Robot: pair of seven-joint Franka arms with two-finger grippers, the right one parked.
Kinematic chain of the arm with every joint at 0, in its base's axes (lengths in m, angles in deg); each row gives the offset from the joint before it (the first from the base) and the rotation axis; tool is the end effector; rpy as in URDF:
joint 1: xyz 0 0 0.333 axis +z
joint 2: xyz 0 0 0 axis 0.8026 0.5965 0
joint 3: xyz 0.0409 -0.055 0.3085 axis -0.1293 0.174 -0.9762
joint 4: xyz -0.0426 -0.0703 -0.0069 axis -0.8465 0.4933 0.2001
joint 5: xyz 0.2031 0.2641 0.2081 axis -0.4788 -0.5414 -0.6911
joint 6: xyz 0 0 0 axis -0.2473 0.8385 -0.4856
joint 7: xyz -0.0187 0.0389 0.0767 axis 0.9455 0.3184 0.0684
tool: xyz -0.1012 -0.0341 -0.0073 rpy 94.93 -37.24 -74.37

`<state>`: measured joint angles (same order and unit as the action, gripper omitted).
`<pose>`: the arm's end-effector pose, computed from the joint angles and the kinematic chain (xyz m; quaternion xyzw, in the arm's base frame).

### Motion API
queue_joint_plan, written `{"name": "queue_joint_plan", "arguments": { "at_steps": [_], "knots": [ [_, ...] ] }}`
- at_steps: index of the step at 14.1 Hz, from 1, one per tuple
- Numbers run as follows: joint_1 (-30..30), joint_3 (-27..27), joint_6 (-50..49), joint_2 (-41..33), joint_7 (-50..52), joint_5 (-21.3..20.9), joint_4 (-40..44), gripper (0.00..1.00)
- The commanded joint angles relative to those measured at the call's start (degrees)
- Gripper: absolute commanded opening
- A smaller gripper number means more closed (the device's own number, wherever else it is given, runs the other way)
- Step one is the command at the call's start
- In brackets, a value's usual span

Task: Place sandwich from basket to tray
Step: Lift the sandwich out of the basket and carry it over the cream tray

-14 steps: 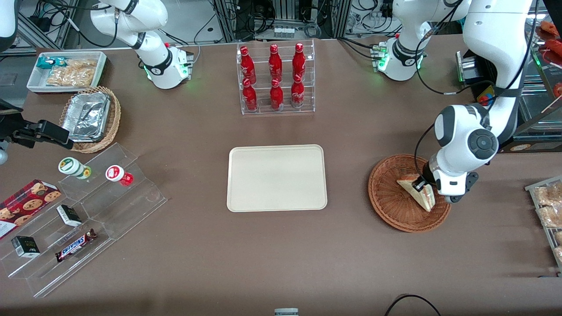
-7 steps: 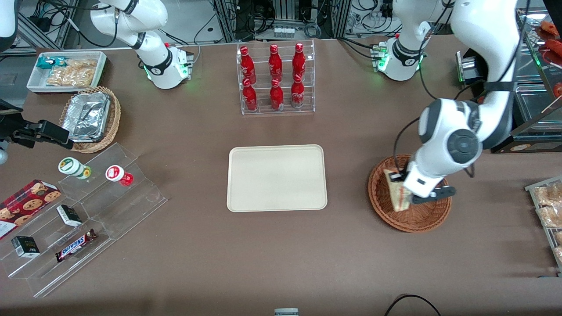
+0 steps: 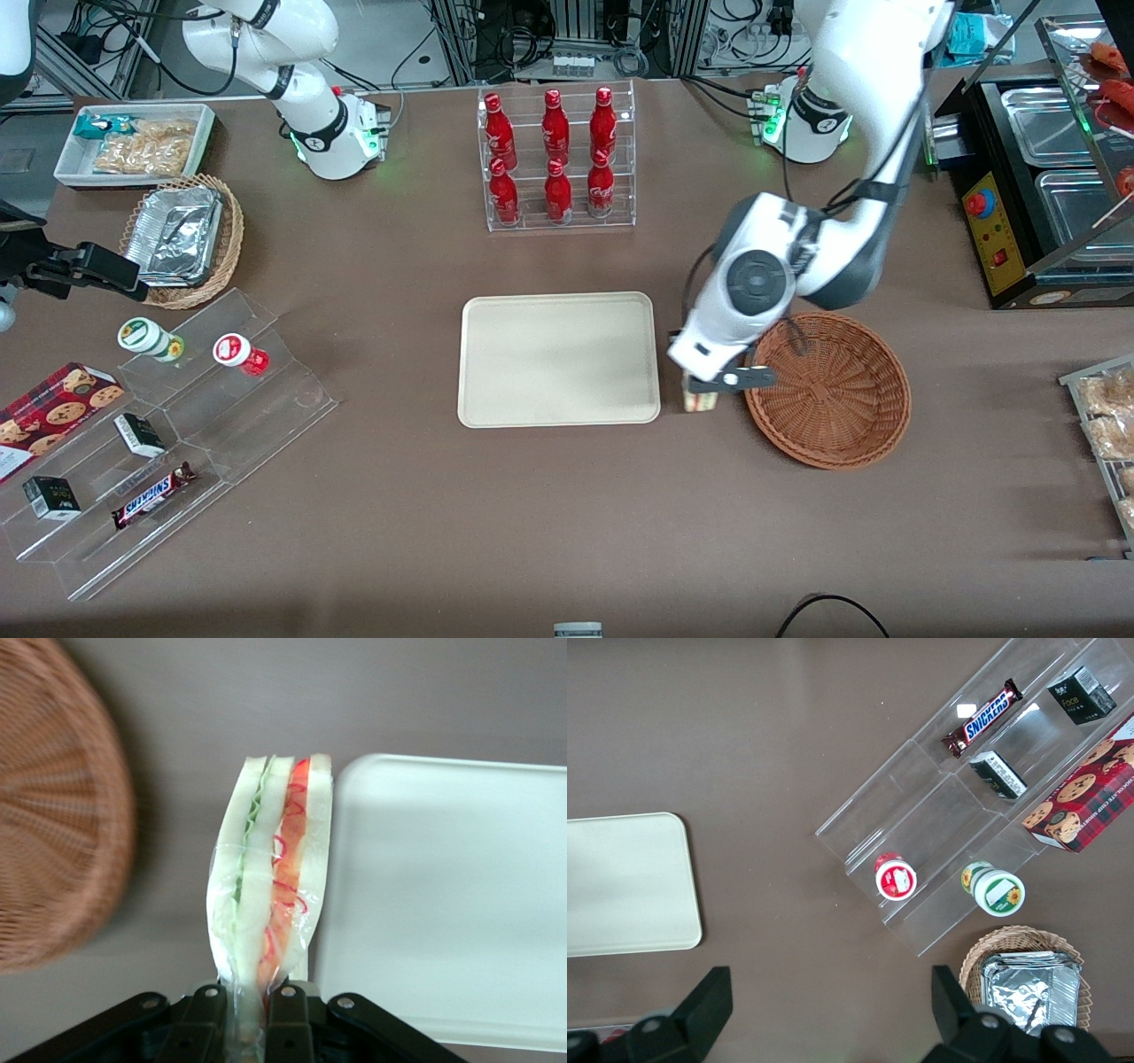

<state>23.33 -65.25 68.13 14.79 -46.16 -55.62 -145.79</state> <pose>0.5580 -0.3509 0.3185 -0.9967 -0.0431 0.0679 0.0111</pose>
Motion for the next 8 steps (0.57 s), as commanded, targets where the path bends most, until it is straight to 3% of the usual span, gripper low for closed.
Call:
{"name": "queue_joint_plan", "arguments": {
  "at_steps": [1, 8],
  "knots": [
    [-4.8, -0.9, -2.1, 7.1, 4.2, 2.5, 9.3, 0.03],
    [-13.3, -0.9, -1.8, 15.6, 12.8, 2.7, 18.5, 0.03]
  ]
}}
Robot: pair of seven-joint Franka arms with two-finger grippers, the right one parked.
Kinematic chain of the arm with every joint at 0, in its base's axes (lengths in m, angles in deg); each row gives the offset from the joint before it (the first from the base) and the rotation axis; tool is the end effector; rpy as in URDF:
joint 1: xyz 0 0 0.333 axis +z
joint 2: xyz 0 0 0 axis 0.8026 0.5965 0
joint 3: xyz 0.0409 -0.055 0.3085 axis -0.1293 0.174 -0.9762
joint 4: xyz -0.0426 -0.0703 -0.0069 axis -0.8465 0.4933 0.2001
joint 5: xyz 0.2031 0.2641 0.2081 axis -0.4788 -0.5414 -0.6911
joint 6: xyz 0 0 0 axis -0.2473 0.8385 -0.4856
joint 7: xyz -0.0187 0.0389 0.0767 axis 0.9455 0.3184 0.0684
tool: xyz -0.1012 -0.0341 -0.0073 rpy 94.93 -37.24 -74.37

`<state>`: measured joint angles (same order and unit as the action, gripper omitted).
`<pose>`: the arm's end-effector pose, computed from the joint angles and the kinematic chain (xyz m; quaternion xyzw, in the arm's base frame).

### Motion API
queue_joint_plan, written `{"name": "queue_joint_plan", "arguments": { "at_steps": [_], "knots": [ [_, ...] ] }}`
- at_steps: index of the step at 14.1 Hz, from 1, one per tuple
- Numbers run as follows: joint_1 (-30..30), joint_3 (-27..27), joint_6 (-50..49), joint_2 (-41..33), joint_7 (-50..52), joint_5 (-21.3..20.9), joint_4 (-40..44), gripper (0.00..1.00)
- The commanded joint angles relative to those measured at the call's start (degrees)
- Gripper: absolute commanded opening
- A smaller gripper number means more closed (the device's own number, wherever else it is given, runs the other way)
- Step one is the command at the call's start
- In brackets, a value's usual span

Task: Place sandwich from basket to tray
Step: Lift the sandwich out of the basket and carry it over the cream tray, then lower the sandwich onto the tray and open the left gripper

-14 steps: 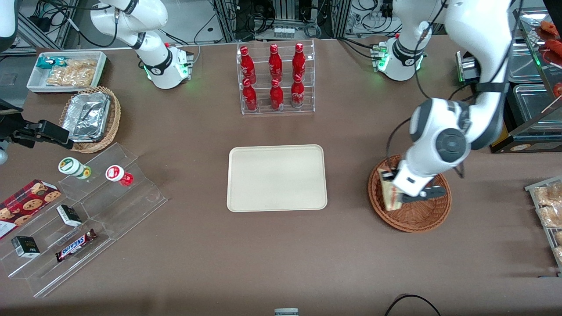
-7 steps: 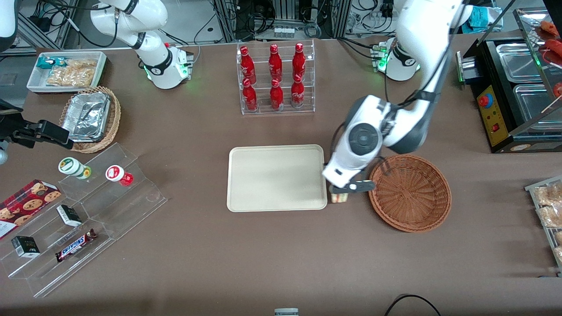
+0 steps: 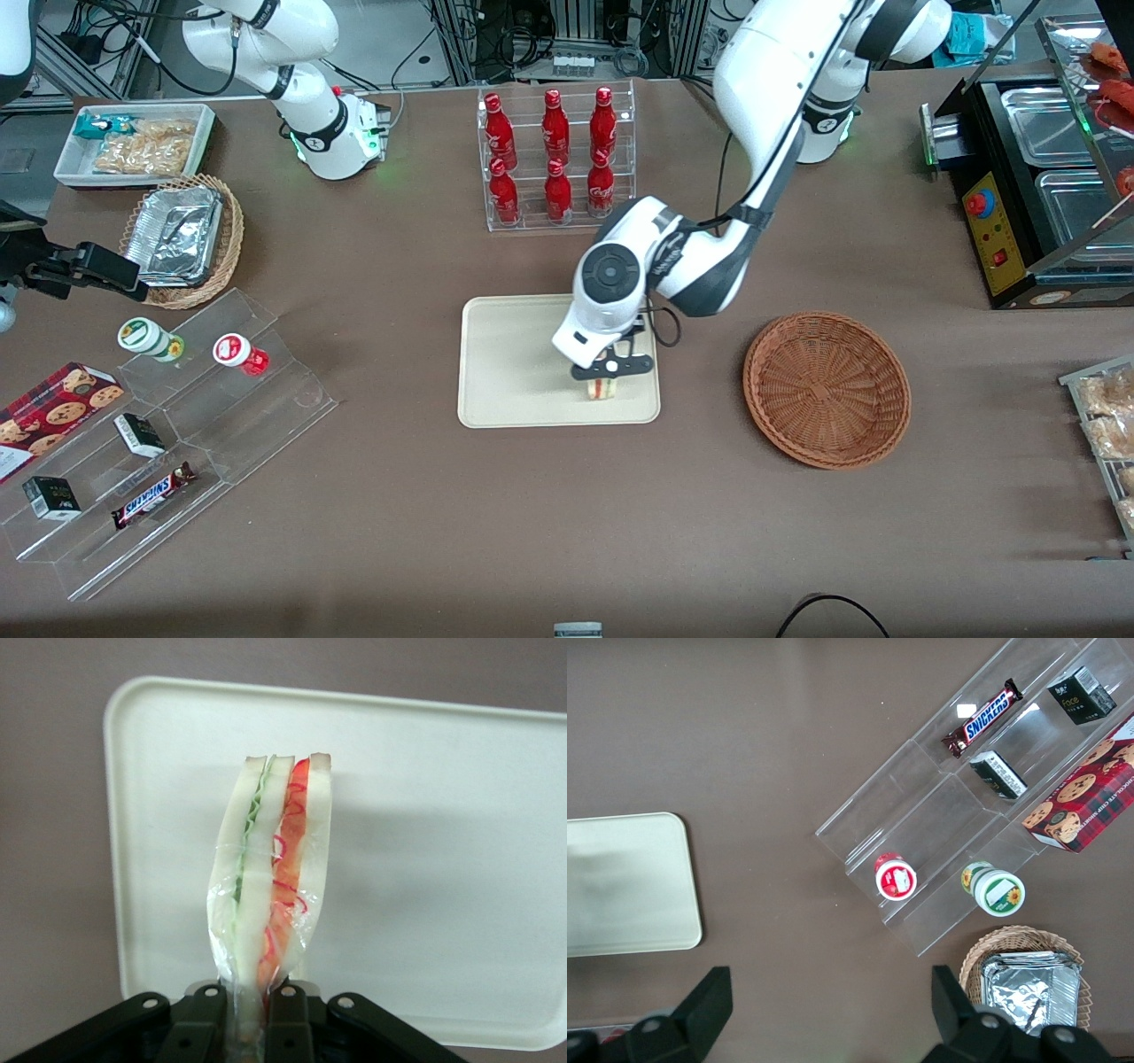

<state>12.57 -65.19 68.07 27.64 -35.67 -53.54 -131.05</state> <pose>0.5241 -0.4878 0.2788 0.9964 0.0509 -0.0673 0.0020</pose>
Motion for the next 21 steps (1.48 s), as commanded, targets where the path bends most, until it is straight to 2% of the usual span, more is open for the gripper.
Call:
{"name": "queue_joint_plan", "arguments": {
  "at_steps": [1, 5, 6, 7, 8, 12, 13, 14, 17, 21],
  "knots": [
    [-3.2, -0.9, -1.0, 3.7, 2.4, 0.6, 4.1, 0.03],
    [-4.9, -0.9, 4.3, 5.5, 4.1, 0.5, 3.7, 0.05],
    [-4.9, -0.9, 4.3, 5.7, 3.9, 0.5, 3.7, 0.09],
    [-4.8, -0.9, 4.3, 5.7, 3.8, 0.5, 3.7, 0.35],
    [-4.7, -0.9, 4.3, 5.7, 3.6, 0.5, 3.7, 0.98],
    [-4.7, -1.3, 2.7, 2.7, 4.3, -0.2, 3.8, 1.00],
    [-4.2, -1.6, -1.9, 0.7, 4.4, -0.6, 4.2, 1.00],
    [-4.1, -2.1, -3.0, -0.8, 4.7, -2.9, 3.7, 1.00],
    [-3.5, -4.9, -9.3, -5.2, 7.7, -3.2, 1.6, 1.00],
    [5.1, -4.9, -8.9, -14.2, -3.6, -2.6, -9.3, 1.00]
  ]
}}
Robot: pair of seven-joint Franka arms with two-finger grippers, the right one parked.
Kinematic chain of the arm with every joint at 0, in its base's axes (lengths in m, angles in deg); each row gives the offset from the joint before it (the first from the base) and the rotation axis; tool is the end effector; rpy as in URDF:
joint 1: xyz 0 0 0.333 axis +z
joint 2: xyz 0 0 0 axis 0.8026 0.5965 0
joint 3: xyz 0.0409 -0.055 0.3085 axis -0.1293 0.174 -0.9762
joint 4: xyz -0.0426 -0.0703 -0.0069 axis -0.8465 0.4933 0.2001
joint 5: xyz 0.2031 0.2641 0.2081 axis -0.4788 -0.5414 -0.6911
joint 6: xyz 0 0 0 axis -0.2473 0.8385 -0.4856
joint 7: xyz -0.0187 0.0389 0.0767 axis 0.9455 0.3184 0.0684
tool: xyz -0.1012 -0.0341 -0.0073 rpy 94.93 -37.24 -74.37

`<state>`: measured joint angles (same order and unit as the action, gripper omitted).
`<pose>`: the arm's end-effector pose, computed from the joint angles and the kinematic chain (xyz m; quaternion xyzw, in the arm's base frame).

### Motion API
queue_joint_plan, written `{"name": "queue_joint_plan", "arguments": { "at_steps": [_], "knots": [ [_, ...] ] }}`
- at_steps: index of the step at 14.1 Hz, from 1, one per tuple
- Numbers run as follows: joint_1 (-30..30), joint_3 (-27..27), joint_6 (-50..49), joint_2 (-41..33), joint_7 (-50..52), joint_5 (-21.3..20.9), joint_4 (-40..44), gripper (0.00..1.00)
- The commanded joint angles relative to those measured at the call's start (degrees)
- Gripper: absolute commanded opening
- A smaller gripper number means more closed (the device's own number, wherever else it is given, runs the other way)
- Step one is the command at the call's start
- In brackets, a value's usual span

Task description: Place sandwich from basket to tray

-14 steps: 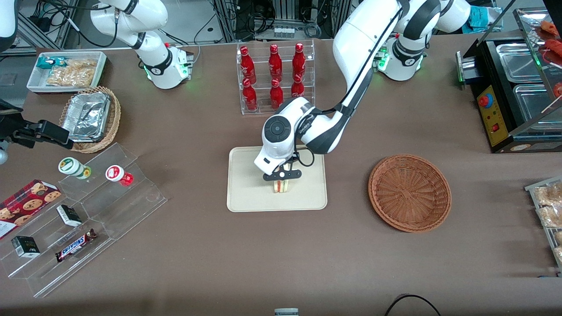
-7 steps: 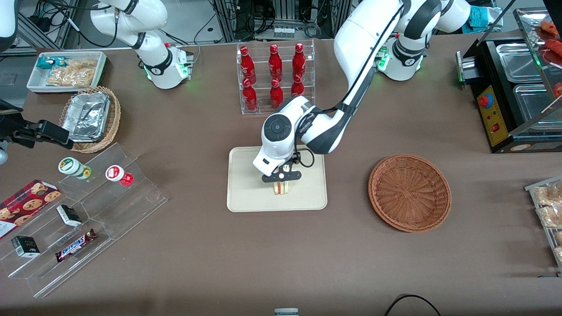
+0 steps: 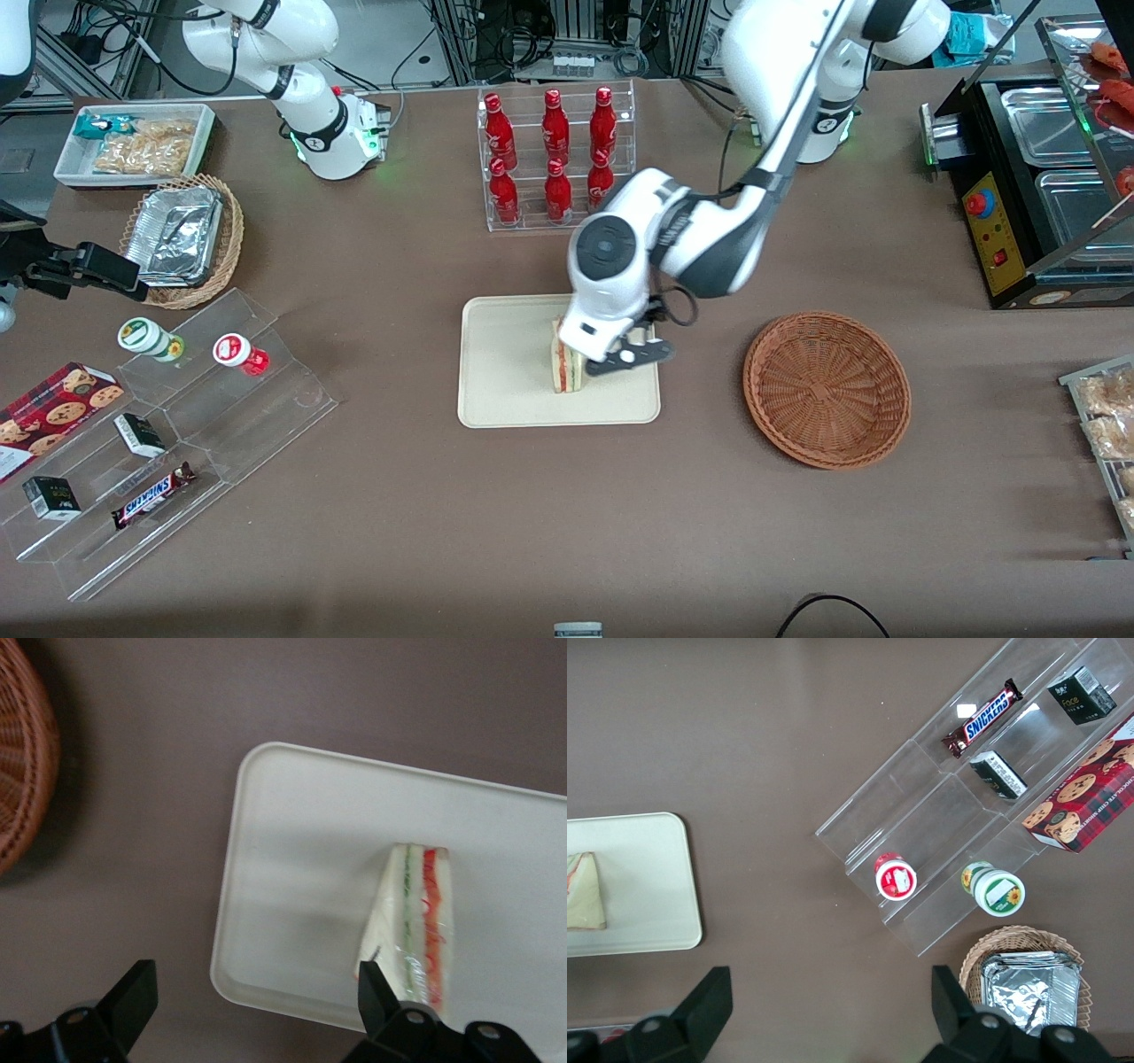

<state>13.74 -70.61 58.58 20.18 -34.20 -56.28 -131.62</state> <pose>0.5551 -0.4208 0.3538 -0.9926 -0.1000 0.0517 0.0456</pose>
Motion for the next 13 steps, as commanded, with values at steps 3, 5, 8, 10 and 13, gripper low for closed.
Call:
{"name": "queue_joint_plan", "arguments": {
  "at_steps": [3, 5, 8, 10, 13],
  "knots": [
    [10.2, 0.5, 0.6, -12.8, -16.9, 2.2, -15.2, 1.00],
    [13.9, 0.5, 0.1, -17.1, -22.8, 2.4, -19.1, 1.00],
    [18.7, 0.4, -3.8, -22.9, -30.0, 2.2, -22.6, 1.00],
    [21.1, 0.3, -7.6, -25.7, -33.5, 1.5, -22.6, 1.00],
    [24.8, 0.4, -11.6, -30.4, -36.1, -1.1, -22.6, 1.00]
  ]
}}
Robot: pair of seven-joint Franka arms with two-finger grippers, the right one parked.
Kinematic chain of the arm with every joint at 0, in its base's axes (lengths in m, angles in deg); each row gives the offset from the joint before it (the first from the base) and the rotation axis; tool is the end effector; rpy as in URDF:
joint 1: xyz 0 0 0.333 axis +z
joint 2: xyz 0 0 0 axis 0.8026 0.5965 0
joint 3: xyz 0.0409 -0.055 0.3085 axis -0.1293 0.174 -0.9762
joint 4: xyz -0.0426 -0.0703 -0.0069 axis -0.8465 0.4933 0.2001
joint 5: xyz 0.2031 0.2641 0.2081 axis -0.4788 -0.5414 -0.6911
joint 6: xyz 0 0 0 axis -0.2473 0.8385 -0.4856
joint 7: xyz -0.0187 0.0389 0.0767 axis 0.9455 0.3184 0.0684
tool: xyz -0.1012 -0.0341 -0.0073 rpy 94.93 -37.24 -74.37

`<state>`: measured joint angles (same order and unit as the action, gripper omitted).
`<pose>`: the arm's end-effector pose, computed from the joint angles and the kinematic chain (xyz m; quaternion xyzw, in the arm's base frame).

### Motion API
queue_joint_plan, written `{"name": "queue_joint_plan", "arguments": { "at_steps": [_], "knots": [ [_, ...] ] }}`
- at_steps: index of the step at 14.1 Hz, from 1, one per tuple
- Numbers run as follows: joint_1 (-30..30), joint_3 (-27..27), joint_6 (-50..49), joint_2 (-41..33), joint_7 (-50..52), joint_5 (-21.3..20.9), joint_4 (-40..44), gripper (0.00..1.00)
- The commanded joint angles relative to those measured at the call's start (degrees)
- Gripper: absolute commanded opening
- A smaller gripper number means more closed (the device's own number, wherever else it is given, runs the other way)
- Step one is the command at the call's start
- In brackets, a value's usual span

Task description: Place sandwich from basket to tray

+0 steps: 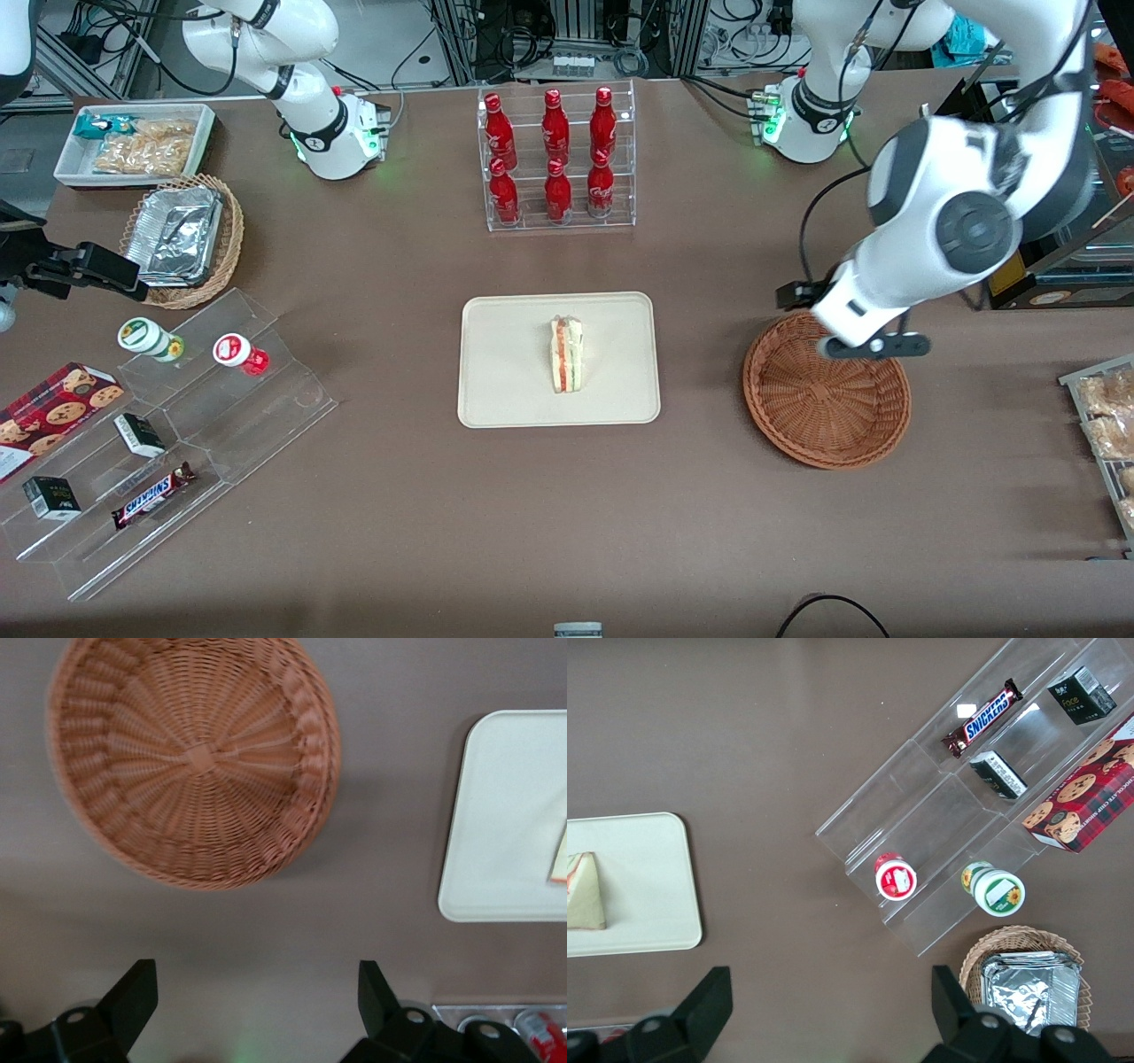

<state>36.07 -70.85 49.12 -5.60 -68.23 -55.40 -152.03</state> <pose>0.5558 -0.1428 0.4674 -0.9943 -0.0035 0.1067 0.0046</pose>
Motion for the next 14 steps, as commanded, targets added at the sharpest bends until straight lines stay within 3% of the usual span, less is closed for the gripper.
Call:
{"name": "queue_joint_plan", "arguments": {
  "at_steps": [1, 7, 14],
  "knots": [
    [4.8, 1.3, -3.9, -5.4, -4.2, -2.5, -1.8, 1.00],
    [17.5, 6.9, -6.0, -8.3, -10.7, -2.7, 4.0, 1.00],
    [21.0, 6.9, -5.5, -8.0, -13.0, -2.6, 5.9, 1.00]
  ]
}}
